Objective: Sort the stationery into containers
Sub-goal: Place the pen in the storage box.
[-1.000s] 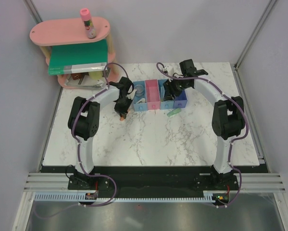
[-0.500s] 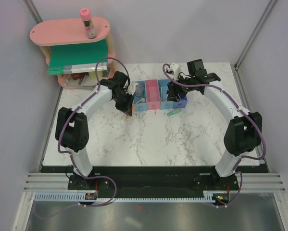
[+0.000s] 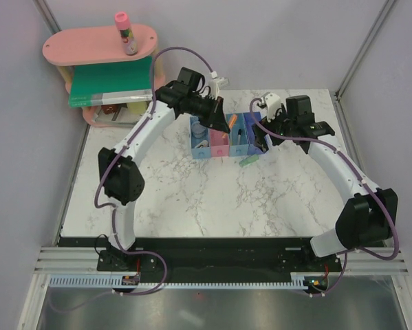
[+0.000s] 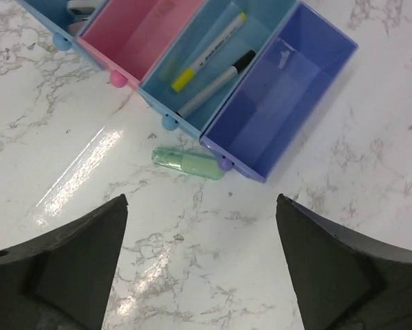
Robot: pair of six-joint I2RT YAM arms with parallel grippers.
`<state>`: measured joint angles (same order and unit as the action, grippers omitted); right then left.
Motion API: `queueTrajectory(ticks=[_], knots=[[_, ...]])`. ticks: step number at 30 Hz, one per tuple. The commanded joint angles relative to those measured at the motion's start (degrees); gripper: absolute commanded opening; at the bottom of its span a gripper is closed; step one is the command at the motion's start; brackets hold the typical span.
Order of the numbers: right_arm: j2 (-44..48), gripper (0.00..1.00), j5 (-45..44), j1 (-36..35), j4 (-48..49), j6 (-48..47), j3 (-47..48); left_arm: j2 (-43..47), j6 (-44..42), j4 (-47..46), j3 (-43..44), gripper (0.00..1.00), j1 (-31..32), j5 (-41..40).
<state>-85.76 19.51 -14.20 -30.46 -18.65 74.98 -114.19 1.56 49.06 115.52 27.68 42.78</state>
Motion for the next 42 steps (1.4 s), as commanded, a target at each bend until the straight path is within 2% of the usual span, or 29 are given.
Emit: queueTrajectory(ticks=[1, 3, 4, 9, 13, 17, 22, 26, 31, 36, 42], knots=[[5.58, 0.98, -2.46, 2.24, 3.83, 0.81, -4.56, -10.86, 7.47, -4.75, 13.02, 0.02, 1.58, 7.31], [7.26, 0.98, -1.76, 3.03, 3.74, 0.46, -6.15, -14.90, 10.37, -7.91, 15.42, 0.02, 1.67, 8.54], [9.10, 0.98, -1.67, 3.29, 3.56, 0.46, -7.55, -16.05, 13.70, -12.36, 15.95, 0.02, 1.67, 8.98], [13.85, 0.98, -1.05, 6.19, 0.05, -0.50, -11.69, -20.80, 24.16, -27.85, 13.42, 0.02, 2.02, 12.06], [15.88, 0.98, -0.79, 8.48, -0.30, -1.30, -14.95, -23.96, 30.93, -43.38, 12.71, 0.02, 2.38, 11.36], [16.58, 0.98, 0.88, 10.50, 0.49, -0.51, -16.27, -27.39, 34.47, -51.58, 13.76, 0.02, 3.16, 7.42], [16.59, 0.98, 1.41, 11.30, 0.14, -0.59, -15.83, -31.35, 32.90, -52.66, 16.40, 0.02, 4.05, 4.77], [16.50, 0.98, 2.63, 11.38, -0.04, -0.24, -15.48, -31.88, 30.52, -52.49, 13.94, 0.02, 4.49, 0.64], [16.23, 0.98, 3.78, 11.47, -0.04, 0.02, -15.57, -31.88, 28.85, -52.31, 11.13, 0.02, 4.49, -0.86], [16.23, 0.98, 4.49, 11.47, -0.04, 0.46, -15.48, -32.58, 28.50, -52.31, 10.16, 0.11, 4.49, -1.12], [16.41, 0.98, 5.01, 11.47, -0.22, 0.81, -15.13, -33.37, 28.85, -52.31, 9.46, 0.30, 4.49, -0.78]])
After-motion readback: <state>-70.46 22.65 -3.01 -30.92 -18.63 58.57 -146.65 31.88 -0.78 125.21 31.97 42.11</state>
